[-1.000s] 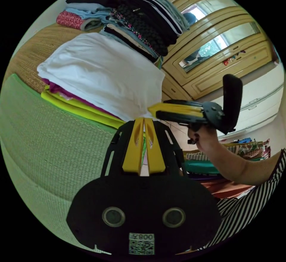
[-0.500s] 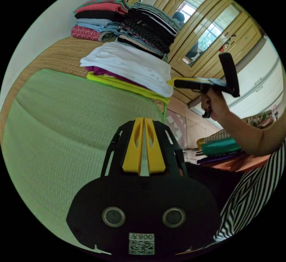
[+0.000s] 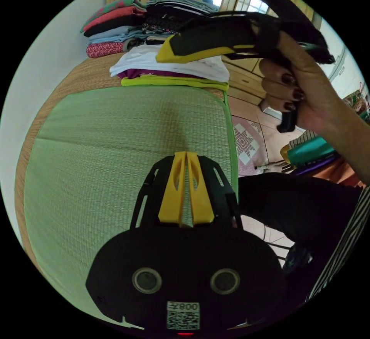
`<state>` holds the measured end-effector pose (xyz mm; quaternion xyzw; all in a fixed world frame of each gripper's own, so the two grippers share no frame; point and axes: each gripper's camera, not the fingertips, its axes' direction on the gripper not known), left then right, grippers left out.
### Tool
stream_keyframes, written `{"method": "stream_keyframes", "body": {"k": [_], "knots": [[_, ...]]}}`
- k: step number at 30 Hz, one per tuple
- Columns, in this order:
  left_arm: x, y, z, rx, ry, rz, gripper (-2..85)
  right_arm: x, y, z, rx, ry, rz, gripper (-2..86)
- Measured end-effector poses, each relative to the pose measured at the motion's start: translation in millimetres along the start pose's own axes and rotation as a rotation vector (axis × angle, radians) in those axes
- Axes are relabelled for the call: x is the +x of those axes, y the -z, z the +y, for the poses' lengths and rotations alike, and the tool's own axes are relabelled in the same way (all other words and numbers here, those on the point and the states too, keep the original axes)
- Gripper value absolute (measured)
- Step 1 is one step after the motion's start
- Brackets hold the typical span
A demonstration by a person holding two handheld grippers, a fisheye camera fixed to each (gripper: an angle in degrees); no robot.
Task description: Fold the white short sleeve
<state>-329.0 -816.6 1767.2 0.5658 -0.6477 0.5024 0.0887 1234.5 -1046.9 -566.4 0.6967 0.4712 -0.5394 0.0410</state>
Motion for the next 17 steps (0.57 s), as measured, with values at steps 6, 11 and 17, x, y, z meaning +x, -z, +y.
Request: {"method": "stream_keyframes", "body": {"k": [6,11,17], "knots": [[26.8,14.9,11.2,-0.069,-0.001,0.150,0.1,-51.8,81.0,71.3,0.087,-0.047,-0.080,0.1],[81.3,52.8,30.8,0.054,-0.076,0.175,0.2,-94.4,165.7,141.6,0.220,0.001,-0.119,0.1],[172.2,90.6,56.3,0.248,-0.112,0.377,0.3,-177.4,317.0,243.0,0.433,0.158,0.015,0.3]]}}
